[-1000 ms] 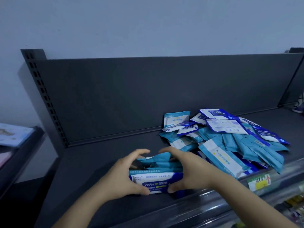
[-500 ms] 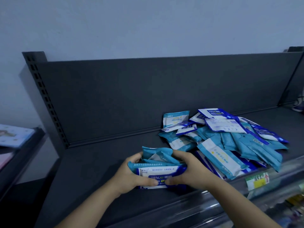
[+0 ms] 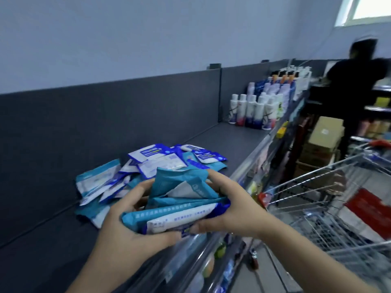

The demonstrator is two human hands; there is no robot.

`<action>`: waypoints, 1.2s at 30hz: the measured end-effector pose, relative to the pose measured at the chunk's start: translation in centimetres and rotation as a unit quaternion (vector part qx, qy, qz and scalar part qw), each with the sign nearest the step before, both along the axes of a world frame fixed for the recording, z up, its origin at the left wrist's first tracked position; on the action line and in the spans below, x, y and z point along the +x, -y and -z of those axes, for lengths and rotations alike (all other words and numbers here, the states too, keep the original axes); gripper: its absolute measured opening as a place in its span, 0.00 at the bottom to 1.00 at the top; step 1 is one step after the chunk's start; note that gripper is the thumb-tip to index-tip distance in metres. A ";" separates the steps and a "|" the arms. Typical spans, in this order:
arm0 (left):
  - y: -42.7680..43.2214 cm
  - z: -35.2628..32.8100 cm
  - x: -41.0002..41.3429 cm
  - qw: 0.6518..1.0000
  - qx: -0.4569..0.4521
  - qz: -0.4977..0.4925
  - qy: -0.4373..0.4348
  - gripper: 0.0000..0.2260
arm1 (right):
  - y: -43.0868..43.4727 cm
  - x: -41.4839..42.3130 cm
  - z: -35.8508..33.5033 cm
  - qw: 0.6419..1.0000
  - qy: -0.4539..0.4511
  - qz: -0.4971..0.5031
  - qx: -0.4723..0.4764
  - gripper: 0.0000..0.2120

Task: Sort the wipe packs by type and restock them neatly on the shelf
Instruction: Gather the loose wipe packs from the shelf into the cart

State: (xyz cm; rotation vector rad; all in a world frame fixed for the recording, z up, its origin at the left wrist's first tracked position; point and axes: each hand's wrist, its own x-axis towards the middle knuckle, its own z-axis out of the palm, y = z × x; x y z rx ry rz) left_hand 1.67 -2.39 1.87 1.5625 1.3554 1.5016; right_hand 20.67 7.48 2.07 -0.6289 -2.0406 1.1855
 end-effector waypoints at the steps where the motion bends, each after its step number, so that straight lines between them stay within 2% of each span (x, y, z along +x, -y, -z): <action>1: -1.5 0.4 2.2 1.000 -0.009 0.026 0.012 0.34 | -0.6 2.5 0.1 1.000 0.003 0.020 -0.014 0.33; 6: -10.4 3.4 14.8 0.978 -0.086 0.169 0.087 0.38 | -3.9 16.2 2.5 0.984 0.019 0.144 -0.106 0.35; 10: -18.4 8.1 25.9 0.949 -0.161 0.245 0.116 0.45 | -7.6 27.8 6.4 0.955 0.032 0.233 -0.181 0.36; 14: -26.2 14.3 37.2 0.938 -0.204 0.250 0.124 0.46 | -14.2 38.9 11.6 0.929 0.061 0.280 -0.234 0.38; 19: -35.5 22.3 48.4 0.936 -0.264 0.205 0.114 0.48 | -24.6 50.2 17.8 0.913 0.089 0.272 -0.289 0.39; 22: -40.2 26.5 52.9 0.925 -0.314 0.190 0.099 0.46 | -30.2 54.2 22.5 0.900 0.119 0.250 -0.337 0.36; 26: -44.0 31.1 55.9 0.900 -0.402 0.151 0.071 0.48 | -35.8 56.3 29.7 0.873 0.171 0.233 -0.393 0.45; 30: -46.5 35.5 57.2 0.869 -0.476 0.134 0.018 0.50 | -39.1 57.1 34.3 0.854 0.235 0.214 -0.412 0.42; 32: -47.2 37.4 57.6 0.864 -0.487 0.122 -0.040 0.57 | -39.8 57.2 36.2 0.849 0.302 0.240 -0.363 0.46; 34: -47.6 38.8 57.8 0.862 -0.470 0.105 -0.157 0.63 | -40.3 57.5 37.7 0.825 0.440 0.252 -0.251 0.51; 36: -47.9 39.2 57.9 0.847 -0.436 0.096 -0.289 0.62 | -40.2 58.0 38.7 0.795 0.534 0.220 -0.183 0.52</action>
